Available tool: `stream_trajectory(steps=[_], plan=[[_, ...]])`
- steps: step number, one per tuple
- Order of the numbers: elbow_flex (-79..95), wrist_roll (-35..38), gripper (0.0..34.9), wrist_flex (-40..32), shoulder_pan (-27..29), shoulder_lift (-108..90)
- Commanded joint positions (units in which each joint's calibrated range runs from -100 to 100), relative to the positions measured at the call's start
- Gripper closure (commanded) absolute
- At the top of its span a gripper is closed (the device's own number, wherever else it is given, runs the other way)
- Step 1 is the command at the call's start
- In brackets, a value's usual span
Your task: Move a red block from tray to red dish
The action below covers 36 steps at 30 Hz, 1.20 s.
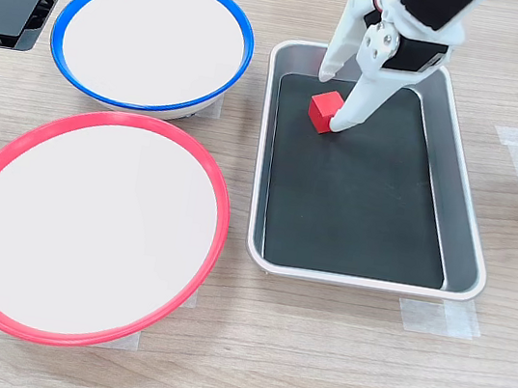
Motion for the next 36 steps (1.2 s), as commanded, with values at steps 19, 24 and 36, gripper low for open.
stream_trajectory(steps=[19,24,36], plan=[[-26.81,-23.83,34.6,37.23,-25.37,-1.42],[-39.82,-43.57,34.7,32.69,-35.44,6.52],[-36.91,-52.06,34.6,-10.39,-33.46,24.85]])
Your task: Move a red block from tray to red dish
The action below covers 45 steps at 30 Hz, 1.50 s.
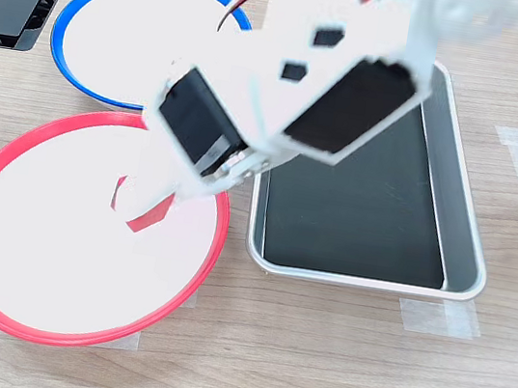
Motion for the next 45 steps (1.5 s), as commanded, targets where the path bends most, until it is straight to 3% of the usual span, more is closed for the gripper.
stream_trajectory(steps=[1,5,9,11,14,18,21,26,28,32,33,37,45], plan=[[1.57,0.78,34.0,-12.21,0.97,2.94],[4.57,2.30,23.6,-17.90,1.06,4.14],[8.21,2.44,18.0,-23.10,1.34,2.43],[11.40,0.68,20.3,-27.73,1.53,0.13],[19.59,-6.40,34.6,-37.55,3.04,-6.95],[38.89,-17.92,34.8,-43.08,7.84,-26.05],[52.27,-21.00,34.8,-38.87,10.38,-43.03],[70.84,-21.59,34.8,-20.05,11.98,-75.78],[74.03,-21.73,34.8,-13.94,13.20,-83.11],[79.67,-21.34,34.8,-8.49,15.65,-92.58],[79.67,-20.81,34.8,-2.05,16.12,-96.08],[79.67,-20.61,34.8,6.20,16.03,-100.68],[79.67,-20.32,34.6,8.76,15.84,-101.79]])
